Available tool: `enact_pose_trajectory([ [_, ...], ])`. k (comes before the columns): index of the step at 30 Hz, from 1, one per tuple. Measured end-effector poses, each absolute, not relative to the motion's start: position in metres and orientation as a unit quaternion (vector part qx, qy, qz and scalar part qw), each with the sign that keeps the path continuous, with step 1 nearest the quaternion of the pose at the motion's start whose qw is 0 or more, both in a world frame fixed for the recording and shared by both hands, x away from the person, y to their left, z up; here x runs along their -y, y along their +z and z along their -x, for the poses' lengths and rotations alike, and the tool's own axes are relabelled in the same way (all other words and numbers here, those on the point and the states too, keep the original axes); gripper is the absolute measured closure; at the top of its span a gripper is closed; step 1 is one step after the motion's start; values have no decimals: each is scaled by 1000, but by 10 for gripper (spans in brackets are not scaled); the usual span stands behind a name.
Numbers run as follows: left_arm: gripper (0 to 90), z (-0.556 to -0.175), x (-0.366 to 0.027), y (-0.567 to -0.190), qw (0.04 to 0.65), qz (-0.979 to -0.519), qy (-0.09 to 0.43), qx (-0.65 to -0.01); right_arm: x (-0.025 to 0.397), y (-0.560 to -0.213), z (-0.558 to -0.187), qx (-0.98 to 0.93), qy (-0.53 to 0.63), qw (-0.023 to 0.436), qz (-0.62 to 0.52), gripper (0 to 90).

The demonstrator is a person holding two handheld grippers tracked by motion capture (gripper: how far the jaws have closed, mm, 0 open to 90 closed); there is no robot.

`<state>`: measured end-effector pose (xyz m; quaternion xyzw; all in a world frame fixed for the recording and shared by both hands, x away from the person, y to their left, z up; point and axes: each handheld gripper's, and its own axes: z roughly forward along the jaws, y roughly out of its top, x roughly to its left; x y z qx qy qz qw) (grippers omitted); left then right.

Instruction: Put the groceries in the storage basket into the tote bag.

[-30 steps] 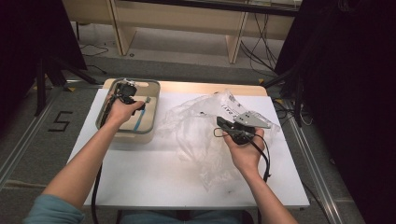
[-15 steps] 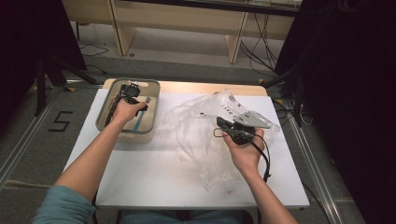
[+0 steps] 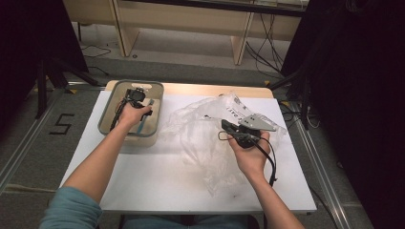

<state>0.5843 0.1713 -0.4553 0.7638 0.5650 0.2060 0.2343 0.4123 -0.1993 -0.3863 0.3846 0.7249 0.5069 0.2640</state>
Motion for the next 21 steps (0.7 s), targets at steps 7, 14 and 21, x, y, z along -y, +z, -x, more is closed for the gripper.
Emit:
enact_pose_trajectory([
  [7,459,-586,-169,-461,234,-764,191,-570,200,-386,-413,-725,507,263,-384,900],
  [14,507,-587,-169,-464,230,-766,181,-572,199,-386,-412,-725,508,263,-383,900],
  [21,546,-589,-169,-468,230,-766,169,-576,199,-386,-412,-725,508,263,-383,900],
])
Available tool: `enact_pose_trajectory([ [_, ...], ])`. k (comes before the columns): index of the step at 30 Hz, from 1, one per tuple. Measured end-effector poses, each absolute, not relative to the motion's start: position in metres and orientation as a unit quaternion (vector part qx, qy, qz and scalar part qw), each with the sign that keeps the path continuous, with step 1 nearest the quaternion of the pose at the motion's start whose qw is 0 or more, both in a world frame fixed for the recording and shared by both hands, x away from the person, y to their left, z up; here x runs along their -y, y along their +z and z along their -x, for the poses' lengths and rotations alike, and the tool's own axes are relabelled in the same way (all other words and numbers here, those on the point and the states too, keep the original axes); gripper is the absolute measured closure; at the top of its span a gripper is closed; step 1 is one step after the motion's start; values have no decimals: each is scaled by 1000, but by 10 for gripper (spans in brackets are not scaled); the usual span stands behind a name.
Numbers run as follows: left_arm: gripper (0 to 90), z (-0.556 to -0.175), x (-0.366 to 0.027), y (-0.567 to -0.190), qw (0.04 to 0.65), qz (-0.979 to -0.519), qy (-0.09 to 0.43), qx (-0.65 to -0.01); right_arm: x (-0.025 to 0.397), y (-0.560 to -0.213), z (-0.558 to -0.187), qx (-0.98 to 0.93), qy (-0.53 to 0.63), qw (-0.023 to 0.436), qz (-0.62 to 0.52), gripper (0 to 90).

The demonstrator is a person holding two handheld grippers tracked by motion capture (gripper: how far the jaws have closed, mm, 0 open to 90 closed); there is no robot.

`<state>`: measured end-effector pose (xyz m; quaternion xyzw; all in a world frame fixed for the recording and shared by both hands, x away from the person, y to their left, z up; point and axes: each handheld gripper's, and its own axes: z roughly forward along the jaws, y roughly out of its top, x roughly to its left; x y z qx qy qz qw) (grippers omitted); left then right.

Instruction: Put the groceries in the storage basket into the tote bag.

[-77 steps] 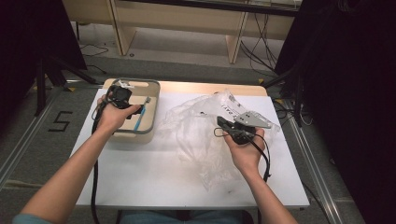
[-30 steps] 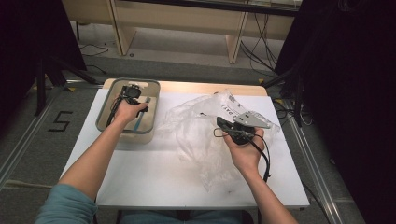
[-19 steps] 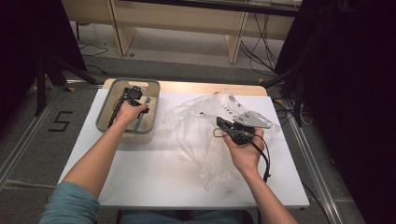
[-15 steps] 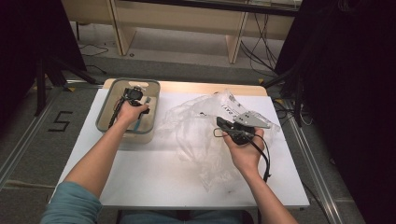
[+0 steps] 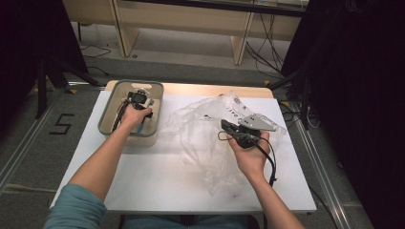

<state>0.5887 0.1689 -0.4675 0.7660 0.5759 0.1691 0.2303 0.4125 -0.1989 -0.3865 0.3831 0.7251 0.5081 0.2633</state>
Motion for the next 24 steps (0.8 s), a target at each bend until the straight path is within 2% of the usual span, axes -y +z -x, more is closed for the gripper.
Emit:
enact_pose_trajectory([
  [13,581,-589,-170,-470,222,-769,168,-575,200,-386,-413,-723,509,264,-384,900],
  [24,651,-590,-169,-469,219,-771,165,-575,199,-385,-412,-724,509,264,-384,900],
])
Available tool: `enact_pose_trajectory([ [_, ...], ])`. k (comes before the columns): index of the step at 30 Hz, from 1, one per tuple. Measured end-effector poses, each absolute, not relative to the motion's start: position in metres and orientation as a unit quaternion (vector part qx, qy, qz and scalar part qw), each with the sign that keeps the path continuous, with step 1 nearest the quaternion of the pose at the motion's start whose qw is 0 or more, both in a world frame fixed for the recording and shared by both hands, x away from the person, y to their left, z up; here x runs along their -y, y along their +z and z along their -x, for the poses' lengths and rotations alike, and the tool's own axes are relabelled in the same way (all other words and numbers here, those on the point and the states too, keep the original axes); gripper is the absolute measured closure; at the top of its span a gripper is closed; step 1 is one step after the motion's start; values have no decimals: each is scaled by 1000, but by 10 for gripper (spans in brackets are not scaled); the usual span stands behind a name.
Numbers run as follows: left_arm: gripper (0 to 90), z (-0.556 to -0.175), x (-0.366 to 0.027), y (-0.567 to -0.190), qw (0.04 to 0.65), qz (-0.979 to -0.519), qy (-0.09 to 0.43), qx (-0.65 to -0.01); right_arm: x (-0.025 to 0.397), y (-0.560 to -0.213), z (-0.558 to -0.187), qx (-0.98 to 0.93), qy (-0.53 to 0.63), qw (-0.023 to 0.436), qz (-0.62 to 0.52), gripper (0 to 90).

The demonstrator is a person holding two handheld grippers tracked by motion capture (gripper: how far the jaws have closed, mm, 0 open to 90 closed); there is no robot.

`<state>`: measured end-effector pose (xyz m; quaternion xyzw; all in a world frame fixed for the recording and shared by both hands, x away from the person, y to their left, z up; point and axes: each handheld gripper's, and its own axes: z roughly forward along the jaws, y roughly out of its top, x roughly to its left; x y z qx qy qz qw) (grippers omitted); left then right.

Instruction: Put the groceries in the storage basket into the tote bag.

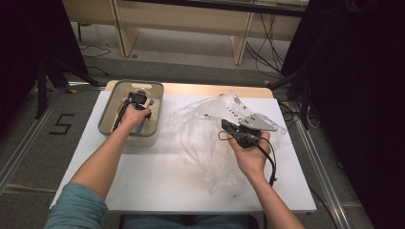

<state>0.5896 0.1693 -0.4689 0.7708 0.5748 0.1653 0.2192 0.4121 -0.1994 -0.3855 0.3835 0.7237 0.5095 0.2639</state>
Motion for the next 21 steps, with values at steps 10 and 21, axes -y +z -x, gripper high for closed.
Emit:
enact_pose_trajectory([
  [10,725,-589,-166,-469,215,-770,165,-577,199,-385,-412,-725,508,264,-383,900],
  [21,797,-589,-166,-468,207,-761,162,-593,199,-386,-412,-725,508,264,-383,900],
])
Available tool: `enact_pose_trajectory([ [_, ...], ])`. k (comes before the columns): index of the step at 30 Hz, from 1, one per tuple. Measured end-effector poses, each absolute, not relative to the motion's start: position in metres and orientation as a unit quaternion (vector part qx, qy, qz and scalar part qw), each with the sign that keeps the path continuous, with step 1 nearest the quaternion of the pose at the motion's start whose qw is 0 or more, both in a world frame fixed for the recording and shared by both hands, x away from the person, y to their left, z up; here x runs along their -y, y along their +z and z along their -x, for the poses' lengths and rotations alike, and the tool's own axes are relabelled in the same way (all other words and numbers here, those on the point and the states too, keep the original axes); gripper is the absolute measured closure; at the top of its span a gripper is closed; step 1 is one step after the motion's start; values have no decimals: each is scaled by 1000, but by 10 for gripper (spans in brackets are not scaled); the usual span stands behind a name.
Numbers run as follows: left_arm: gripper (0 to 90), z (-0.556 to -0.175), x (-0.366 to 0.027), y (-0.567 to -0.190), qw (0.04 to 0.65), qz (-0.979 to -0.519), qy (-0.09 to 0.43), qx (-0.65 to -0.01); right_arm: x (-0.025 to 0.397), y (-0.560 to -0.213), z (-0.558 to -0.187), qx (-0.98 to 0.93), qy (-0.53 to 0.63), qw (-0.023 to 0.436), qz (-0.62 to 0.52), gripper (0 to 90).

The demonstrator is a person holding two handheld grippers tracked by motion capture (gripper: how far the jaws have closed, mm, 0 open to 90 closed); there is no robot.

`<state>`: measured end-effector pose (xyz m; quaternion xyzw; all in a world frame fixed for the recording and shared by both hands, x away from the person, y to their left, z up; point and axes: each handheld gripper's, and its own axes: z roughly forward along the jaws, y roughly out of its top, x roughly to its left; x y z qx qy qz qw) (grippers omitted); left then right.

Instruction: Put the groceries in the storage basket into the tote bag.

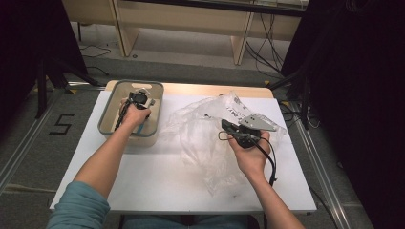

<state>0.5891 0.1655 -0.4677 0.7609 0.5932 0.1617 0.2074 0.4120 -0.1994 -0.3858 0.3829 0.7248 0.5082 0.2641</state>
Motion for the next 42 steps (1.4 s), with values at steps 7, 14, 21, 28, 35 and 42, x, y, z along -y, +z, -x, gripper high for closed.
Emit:
enact_pose_trajectory([
  [7,806,-589,-165,-467,198,-763,165,-593,199,-386,-412,-725,508,264,-383,900],
  [14,813,-589,-164,-466,192,-764,167,-593,199,-386,-412,-725,508,264,-383,900],
  [21,818,-588,-163,-466,186,-768,173,-588,199,-386,-412,-726,507,263,-383,900],
  [28,821,-588,-162,-466,185,-769,176,-585,199,-386,-412,-726,507,264,-382,900],
  [35,823,-587,-163,-466,189,-767,176,-587,200,-386,-412,-725,508,264,-384,900],
  [42,823,-587,-164,-465,190,-767,175,-588,200,-386,-413,-724,509,265,-384,900],
])
